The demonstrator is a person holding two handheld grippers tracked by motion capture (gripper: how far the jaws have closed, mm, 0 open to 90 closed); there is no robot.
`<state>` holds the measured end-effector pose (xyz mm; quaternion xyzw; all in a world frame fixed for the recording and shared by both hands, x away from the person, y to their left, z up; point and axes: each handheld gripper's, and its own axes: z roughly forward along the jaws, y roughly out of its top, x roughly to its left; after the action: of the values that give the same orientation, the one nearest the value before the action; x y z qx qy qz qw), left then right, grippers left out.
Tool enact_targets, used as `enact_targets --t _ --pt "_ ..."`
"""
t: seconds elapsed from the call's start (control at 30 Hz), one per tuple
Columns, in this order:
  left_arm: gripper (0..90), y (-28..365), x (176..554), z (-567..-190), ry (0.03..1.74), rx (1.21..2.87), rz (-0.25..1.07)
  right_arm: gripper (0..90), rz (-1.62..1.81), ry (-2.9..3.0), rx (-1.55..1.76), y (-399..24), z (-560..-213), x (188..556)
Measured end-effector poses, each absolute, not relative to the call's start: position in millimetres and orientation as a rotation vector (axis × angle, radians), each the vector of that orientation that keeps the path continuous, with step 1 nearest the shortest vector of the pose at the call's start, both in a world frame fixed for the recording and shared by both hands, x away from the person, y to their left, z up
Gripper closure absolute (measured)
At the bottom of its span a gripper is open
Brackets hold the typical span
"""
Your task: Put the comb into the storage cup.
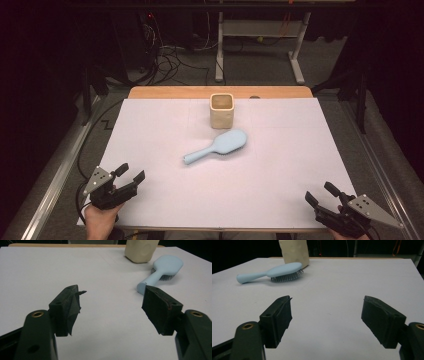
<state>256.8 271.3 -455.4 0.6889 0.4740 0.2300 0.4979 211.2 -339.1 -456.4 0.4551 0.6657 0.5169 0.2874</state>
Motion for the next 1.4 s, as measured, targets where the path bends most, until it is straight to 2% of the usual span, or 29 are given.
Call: enact_targets --t 1.4 --pt "31.1 244 265 -446 1.063 1.711 0.513 24.6 1.382 1.79 1.218 -338 -457 211"
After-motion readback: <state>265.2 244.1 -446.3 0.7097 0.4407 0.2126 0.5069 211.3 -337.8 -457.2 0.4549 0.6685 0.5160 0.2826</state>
